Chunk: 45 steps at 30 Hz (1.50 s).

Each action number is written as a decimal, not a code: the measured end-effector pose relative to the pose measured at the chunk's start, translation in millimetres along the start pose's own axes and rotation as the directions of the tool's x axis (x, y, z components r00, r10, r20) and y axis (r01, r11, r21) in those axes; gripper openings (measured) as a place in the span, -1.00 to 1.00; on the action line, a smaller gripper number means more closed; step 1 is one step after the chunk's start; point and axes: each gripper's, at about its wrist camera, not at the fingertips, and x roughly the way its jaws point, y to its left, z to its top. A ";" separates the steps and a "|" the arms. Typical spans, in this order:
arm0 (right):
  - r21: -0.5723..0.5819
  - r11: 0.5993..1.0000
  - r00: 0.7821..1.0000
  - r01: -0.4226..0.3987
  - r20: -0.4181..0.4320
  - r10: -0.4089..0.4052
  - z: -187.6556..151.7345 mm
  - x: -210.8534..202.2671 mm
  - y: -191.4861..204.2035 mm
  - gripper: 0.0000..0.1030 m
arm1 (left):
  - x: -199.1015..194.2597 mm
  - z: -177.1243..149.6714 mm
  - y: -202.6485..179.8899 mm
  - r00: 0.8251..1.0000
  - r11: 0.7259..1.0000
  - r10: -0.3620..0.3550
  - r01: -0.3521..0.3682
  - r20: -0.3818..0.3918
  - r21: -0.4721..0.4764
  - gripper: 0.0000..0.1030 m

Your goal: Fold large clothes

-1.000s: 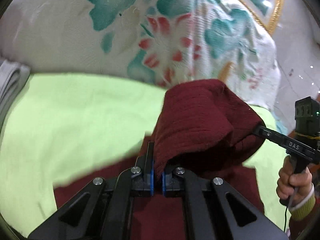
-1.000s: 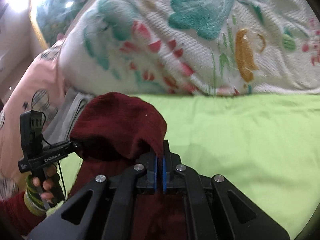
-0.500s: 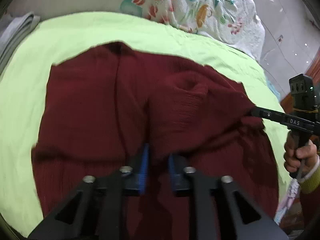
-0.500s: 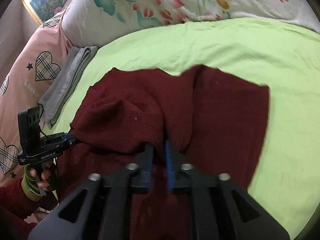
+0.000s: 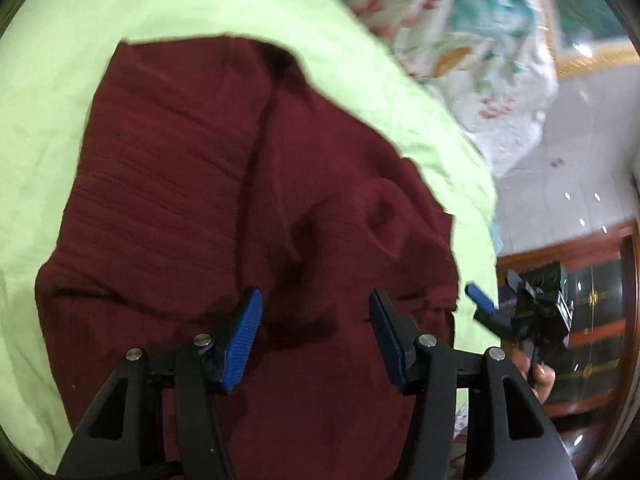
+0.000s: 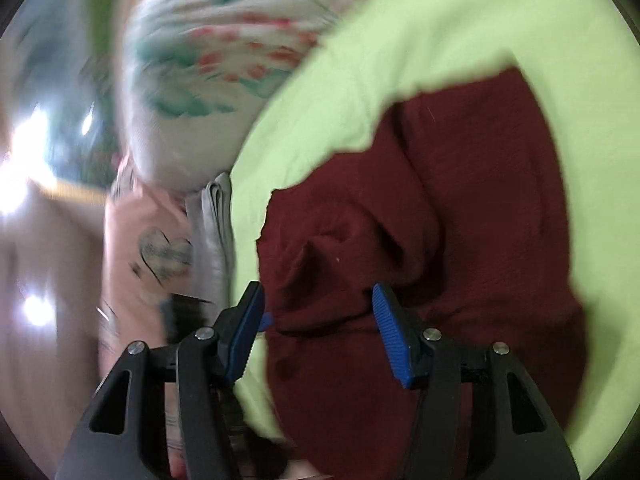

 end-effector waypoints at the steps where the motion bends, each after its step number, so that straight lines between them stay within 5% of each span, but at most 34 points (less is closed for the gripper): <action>1: 0.068 0.997 1.000 -0.027 -0.009 0.028 3.3 5.0 -6.9 0.12 | 4.6 7.7 1.7 1.000 1.000 -0.004 0.004 -0.013 -0.025 0.09; 8: 0.227 0.974 1.000 0.012 0.004 -0.013 28.3 35.8 -32.3 0.07 | 43.7 45.6 12.2 0.992 0.989 -0.016 -0.002 -0.121 -0.149 0.07; 11: 0.233 0.971 0.998 0.060 -0.048 -0.050 27.7 48.7 -40.2 -0.15 | 41.9 46.1 12.4 0.992 0.988 -0.011 -0.008 -0.123 -0.152 0.00; 16: 0.225 0.974 0.998 0.007 -0.056 0.006 17.3 33.9 -37.4 -0.15 | 15.2 39.6 24.7 0.996 0.980 -0.047 0.031 -0.077 -0.195 -0.01; 18: 0.237 0.971 0.998 0.002 -0.057 0.012 14.6 29.0 -34.8 0.06 | 16.2 41.1 27.9 0.995 0.980 -0.034 0.015 -0.094 -0.198 -0.01; 33: 0.354 0.935 0.997 0.004 -0.073 0.024 8.8 45.9 -52.4 0.25 | 44.5 65.1 33.7 0.986 0.960 -0.063 0.017 -0.154 -0.280 -0.03; 35: 0.338 0.941 0.995 0.030 -0.095 0.003 8.3 49.9 -51.8 0.25 | 42.4 64.1 31.1 0.987 0.969 -0.043 0.004 -0.153 -0.247 -0.28; 39: 0.320 0.947 0.996 -0.001 -0.085 0.029 -1.9 33.4 -47.1 0.25 | 42.2 62.3 36.5 0.985 0.972 -0.055 0.015 -0.163 -0.236 -0.46; 45: 0.273 0.955 0.993 0.115 -0.014 -0.115 2.3 15.0 -54.3 0.25 | 41.1 61.3 40.1 0.987 0.978 -0.065 0.033 -0.150 -0.207 -0.74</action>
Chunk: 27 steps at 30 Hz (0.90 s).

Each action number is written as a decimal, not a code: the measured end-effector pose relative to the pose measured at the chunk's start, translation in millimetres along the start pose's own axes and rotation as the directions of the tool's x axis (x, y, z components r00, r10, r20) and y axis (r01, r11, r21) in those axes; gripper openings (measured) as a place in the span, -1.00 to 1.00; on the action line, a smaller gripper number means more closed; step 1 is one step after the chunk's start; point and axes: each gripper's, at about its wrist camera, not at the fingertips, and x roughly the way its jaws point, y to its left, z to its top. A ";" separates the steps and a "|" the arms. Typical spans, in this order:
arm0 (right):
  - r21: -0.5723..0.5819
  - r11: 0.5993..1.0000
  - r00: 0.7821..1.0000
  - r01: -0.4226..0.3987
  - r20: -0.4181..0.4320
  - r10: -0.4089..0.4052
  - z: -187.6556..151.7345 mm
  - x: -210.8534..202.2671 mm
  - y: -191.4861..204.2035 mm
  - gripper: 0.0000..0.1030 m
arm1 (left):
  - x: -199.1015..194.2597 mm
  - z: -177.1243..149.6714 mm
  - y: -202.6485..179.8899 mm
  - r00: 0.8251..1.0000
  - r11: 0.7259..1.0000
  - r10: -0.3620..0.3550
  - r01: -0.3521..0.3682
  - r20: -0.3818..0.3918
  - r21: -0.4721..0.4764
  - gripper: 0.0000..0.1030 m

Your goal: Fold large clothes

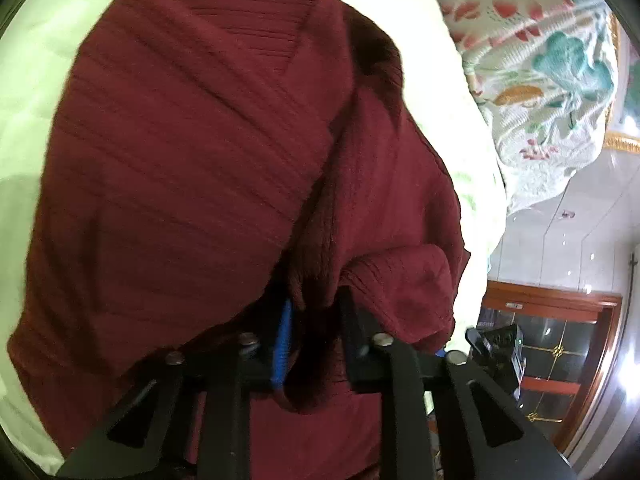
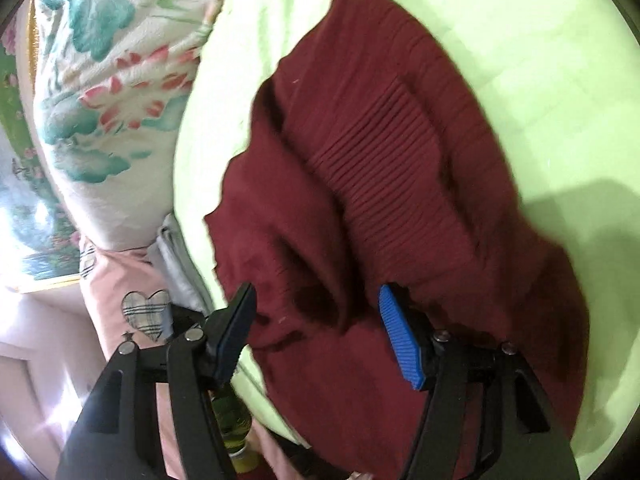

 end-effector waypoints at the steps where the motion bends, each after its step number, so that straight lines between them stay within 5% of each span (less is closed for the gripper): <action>1: -0.001 1.000 1.000 -0.004 -0.001 0.004 1.5 5.2 0.7 0.24 | 0.1 -1.9 -2.6 1.000 1.000 -0.002 0.002 0.004 0.016 -0.80; 2: -0.022 1.000 1.000 -0.003 -0.002 0.003 3.0 9.9 4.2 0.12 | -1.6 -4.2 -6.3 1.000 0.999 0.005 -0.006 0.019 0.040 -0.82; 3: -0.055 0.998 1.000 0.000 -0.003 0.000 2.4 14.9 10.7 -0.33 | -3.9 -6.7 -10.3 1.000 0.998 0.007 -0.009 0.028 0.062 -0.84; 5: -0.113 0.994 1.000 -0.012 -0.009 0.011 -1.3 23.8 25.7 -0.86 | -11.4 -9.0 -14.7 0.998 0.995 -0.032 0.028 0.049 0.092 -0.88; 8: -0.273 0.961 0.993 -0.046 0.096 0.075 0.5 11.8 60.2 -0.87 | -40.3 -5.3 -26.9 0.970 0.973 -0.184 0.156 0.162 0.170 -0.91; 10: -0.421 0.901 0.959 -0.108 0.195 0.206 1.5 -12.1 80.3 -0.87 | -65.6 -5.7 -35.0 0.909 0.921 -0.341 0.272 0.239 0.281 -0.90; 11: -0.506 0.855 0.936 -0.118 0.232 0.266 -0.3 -24.0 87.0 -0.87 | -79.2 -8.6 -37.9 0.883 0.903 -0.364 0.257 0.296 0.343 -0.91; 13: -0.547 0.817 0.927 -0.180 0.184 0.327 4.3 -29.3 81.1 -0.87 | -84.8 -11.2 -30.5 0.858 0.876 -0.416 0.290 0.301 0.384 -0.91; 15: -0.565 0.814 0.949 -0.132 0.164 0.268 4.8 -21.4 66.8 -0.87 | -77.3 -14.5 -15.6 0.864 0.874 -0.412 0.284 0.291 0.395 -0.90; 17: -0.564 0.825 0.978 -0.031 0.154 0.142 4.3 -6.7 45.5 -0.87 | -58.9 -16.7 1.6 0.900 0.898 -0.348 0.239 0.263 0.369 -0.90; 20: -0.516 0.854 0.990 0.067 0.143 0.009 3.3 4.6 19.6 -0.81 | -34.6 -26.5 23.7 0.945 0.926 -0.252 0.174 0.207 0.334 -0.88; 23: -0.462 0.884 0.990 0.072 0.144 -0.005 0.4 -6.1 11.5 -0.80 | -33.8 -43.7 34.4 0.956 0.935 -0.220 0.151 0.193 0.321 -0.84; 25: -0.490 0.861 0.974 0.138 0.225 -0.028 -12.3 -21.9 20.8 -0.70 | -39.9 -57.7 35.7 0.961 0.940 -0.186 0.113 0.205 0.323 -0.64; 27: -0.534 0.838 0.971 0.114 0.239 0.021 -29.3 -30.4 33.9 -0.53 | -48.8 -66.2 40.2 0.962 0.939 -0.176 0.100 0.209 0.328 -0.52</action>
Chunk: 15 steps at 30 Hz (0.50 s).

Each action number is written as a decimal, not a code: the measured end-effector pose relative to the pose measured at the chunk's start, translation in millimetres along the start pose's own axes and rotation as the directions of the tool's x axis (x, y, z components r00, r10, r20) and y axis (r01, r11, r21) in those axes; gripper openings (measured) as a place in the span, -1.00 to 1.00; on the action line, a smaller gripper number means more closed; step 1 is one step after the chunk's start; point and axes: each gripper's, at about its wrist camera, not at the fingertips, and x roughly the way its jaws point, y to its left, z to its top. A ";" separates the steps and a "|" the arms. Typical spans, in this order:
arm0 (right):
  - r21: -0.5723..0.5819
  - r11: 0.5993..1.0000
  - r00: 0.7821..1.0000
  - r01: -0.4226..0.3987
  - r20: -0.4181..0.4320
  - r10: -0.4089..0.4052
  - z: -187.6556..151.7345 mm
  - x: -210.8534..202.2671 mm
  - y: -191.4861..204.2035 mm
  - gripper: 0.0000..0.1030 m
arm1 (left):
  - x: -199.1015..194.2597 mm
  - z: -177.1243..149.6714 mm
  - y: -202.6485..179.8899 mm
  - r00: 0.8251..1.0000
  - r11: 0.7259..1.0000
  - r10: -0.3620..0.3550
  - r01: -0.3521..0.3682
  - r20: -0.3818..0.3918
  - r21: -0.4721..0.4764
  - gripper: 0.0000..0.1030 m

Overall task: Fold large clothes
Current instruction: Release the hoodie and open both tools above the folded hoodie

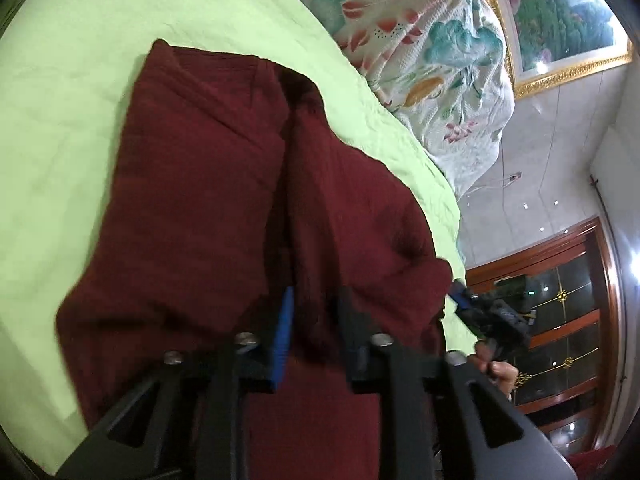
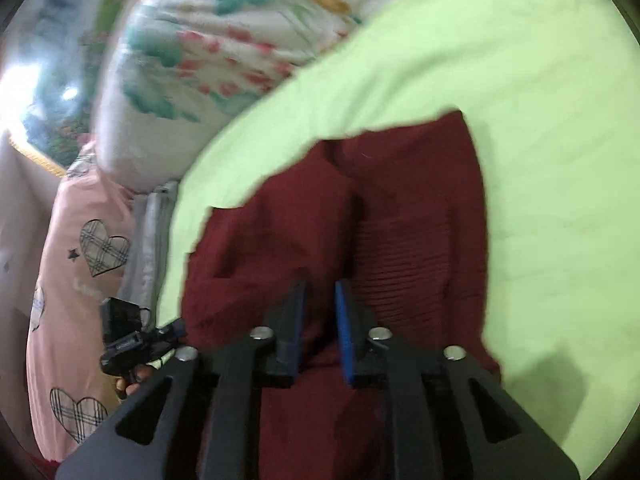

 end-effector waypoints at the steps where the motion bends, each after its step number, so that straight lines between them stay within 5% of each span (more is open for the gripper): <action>1: -0.020 1.000 1.000 -0.021 0.010 0.021 -2.0 -1.5 9.7 -0.53 | -4.0 -3.8 -1.9 1.000 1.000 0.006 -0.006 0.010 -0.001 -0.45; 5: -0.121 0.977 0.985 -0.174 -0.016 0.174 -9.3 14.6 57.1 -0.53 | -17.9 -7.8 -20.8 0.996 0.998 -0.069 0.069 0.054 -0.002 -0.44; 9: -0.075 0.989 0.992 -0.124 0.001 0.125 7.9 51.0 61.4 -0.53 | -0.9 -2.0 -57.1 0.996 0.994 -0.087 0.085 0.033 0.063 -0.43; 11: -0.017 0.998 0.994 -0.067 -0.087 0.065 9.4 74.9 46.9 -0.53 | 8.1 -2.5 -65.9 0.999 0.994 -0.048 0.047 0.008 0.095 -0.36; 13: 0.012 0.999 0.966 -0.037 -0.255 0.039 -7.2 98.3 37.4 -0.53 | 17.9 -3.0 -62.6 1.000 0.996 -0.012 0.014 -0.018 0.087 -0.35; 15: -0.007 1.000 0.945 -0.015 -0.327 0.012 -29.8 104.2 33.7 -0.53 | 30.4 -9.3 -48.5 0.996 0.997 0.044 -0.040 -0.078 0.063 -0.35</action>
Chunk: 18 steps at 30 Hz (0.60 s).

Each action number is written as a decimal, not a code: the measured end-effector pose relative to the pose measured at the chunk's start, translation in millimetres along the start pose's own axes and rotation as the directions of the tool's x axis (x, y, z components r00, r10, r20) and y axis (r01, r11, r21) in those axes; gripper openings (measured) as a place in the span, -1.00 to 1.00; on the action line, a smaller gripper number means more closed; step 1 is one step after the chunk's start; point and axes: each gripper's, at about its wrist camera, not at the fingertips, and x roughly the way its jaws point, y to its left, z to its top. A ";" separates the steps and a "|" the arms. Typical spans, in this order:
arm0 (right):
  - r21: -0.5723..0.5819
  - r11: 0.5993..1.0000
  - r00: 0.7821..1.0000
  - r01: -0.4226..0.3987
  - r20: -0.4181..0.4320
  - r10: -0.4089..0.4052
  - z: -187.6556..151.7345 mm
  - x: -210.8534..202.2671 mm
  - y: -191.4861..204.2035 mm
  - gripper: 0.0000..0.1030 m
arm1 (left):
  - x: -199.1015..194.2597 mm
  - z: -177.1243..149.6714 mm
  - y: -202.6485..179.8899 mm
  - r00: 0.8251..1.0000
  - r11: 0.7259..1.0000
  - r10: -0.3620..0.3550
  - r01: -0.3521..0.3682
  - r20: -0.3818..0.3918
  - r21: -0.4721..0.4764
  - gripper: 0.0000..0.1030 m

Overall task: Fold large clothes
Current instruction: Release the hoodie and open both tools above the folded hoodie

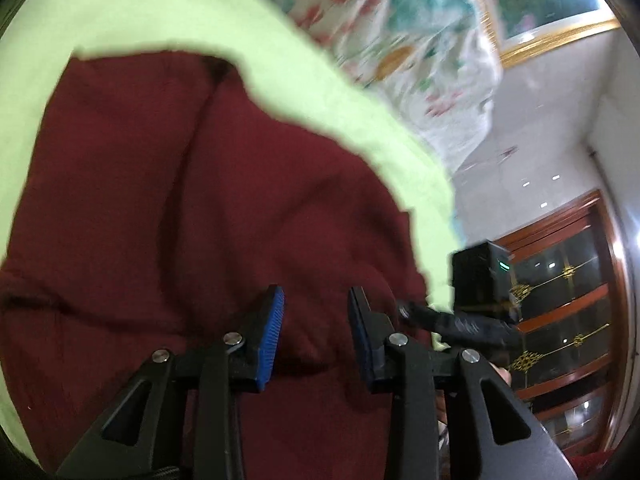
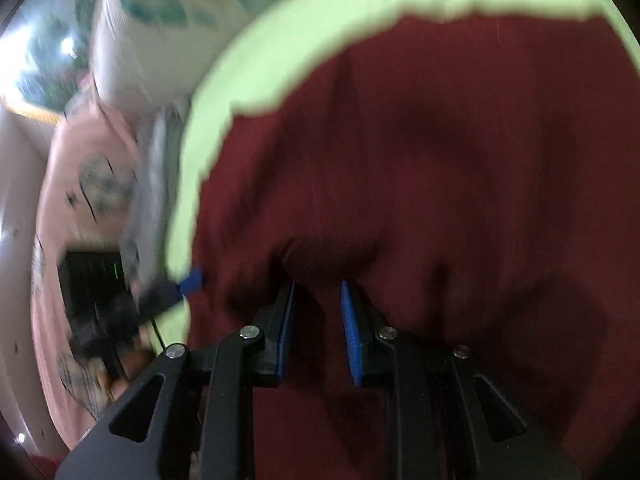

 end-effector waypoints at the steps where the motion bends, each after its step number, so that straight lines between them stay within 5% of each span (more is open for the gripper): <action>1: -0.009 1.000 1.000 0.008 -0.015 -0.009 -11.1 1.3 -2.5 -0.53 | 2.9 -3.3 5.4 1.000 1.000 0.016 -0.016 -0.016 -0.008 -0.35; 5: 0.005 1.000 1.000 0.007 0.029 -0.007 -31.8 -15.8 -10.1 -0.52 | 4.7 -20.1 26.4 0.998 0.997 0.015 -0.020 -0.062 -0.069 -0.45; 11: -0.001 1.000 0.988 0.018 0.152 -0.018 -59.2 -66.9 -8.6 0.14 | -37.0 -47.7 17.3 0.992 0.992 0.126 -0.126 -0.016 -0.025 -0.26; 18: 0.048 0.995 0.983 0.083 0.159 -0.089 -118.6 -97.2 -27.4 0.15 | -88.1 -109.6 8.3 0.977 0.980 0.200 -0.200 0.067 -0.019 -0.03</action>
